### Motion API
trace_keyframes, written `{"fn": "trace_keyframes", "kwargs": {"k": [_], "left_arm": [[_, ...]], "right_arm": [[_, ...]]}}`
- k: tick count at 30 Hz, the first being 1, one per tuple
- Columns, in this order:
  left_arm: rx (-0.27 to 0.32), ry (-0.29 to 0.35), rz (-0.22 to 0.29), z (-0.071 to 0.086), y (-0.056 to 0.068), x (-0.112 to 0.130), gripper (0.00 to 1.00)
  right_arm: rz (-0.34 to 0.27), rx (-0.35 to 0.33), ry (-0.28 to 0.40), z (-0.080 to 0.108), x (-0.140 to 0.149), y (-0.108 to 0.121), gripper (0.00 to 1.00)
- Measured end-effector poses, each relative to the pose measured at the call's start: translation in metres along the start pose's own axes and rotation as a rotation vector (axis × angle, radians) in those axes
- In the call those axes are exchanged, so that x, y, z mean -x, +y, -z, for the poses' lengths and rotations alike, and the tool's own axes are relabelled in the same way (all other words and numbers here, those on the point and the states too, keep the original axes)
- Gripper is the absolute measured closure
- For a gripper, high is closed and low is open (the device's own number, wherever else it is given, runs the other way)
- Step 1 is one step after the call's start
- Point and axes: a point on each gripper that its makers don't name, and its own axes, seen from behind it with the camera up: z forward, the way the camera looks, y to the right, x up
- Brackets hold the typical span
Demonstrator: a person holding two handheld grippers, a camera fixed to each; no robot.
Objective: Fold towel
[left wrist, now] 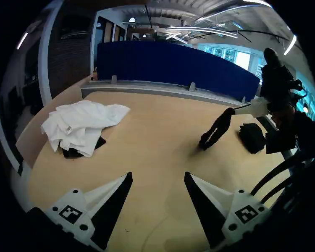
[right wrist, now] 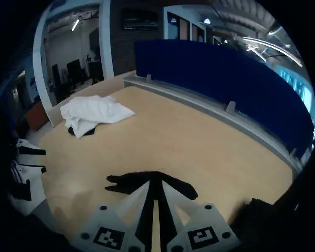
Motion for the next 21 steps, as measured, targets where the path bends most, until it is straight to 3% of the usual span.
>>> {"fn": "trace_keyframes", "kwargs": {"k": [6,21], "left_arm": [[0.006,0.007,-0.002,0.002,0.003,-0.004,0.09],[0.021,0.013,-0.02,0.004,0.013,-0.01,0.09]], "right_arm": [[-0.001,0.021,0.021,0.016,-0.015,0.014,0.95],[-0.03,0.054,0.044,0.037,-0.022,0.042,0.95]]}}
